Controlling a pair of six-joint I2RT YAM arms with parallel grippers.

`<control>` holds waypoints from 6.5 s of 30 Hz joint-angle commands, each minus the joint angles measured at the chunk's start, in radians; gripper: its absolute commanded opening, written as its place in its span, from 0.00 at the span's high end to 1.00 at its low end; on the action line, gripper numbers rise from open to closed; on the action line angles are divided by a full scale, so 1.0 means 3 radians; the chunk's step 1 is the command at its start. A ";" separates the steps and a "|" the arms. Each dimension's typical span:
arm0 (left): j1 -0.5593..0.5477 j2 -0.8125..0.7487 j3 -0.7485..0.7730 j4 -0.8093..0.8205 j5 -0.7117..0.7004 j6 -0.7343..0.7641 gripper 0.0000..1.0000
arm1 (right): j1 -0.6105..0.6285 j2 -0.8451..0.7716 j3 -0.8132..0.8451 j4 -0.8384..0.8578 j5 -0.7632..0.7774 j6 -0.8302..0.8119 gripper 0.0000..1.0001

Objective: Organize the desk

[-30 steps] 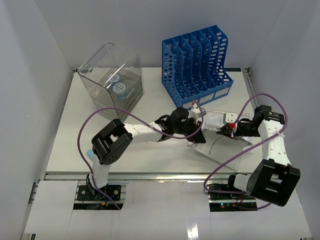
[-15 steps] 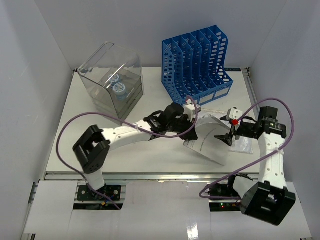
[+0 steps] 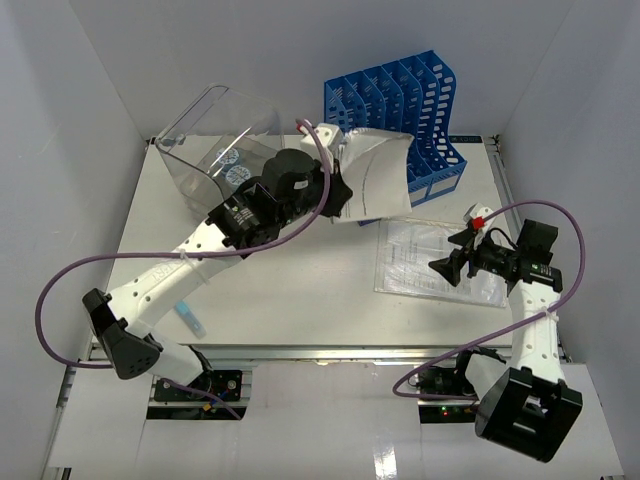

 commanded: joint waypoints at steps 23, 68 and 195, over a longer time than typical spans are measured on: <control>0.0163 0.1118 0.2210 -0.1236 -0.1295 -0.0691 1.00 | -0.0172 -0.0170 -0.0106 0.0051 -0.0211 0.0066 0.10; 0.0116 0.1746 0.2456 -0.1153 -0.1377 0.0102 1.00 | -0.0258 -0.0240 -0.0191 0.0177 -0.0310 0.0199 0.10; 0.0562 -0.0892 -0.0400 0.0291 -0.0062 -0.0156 0.02 | 0.2281 0.2387 0.1529 0.4053 0.2409 0.2450 0.11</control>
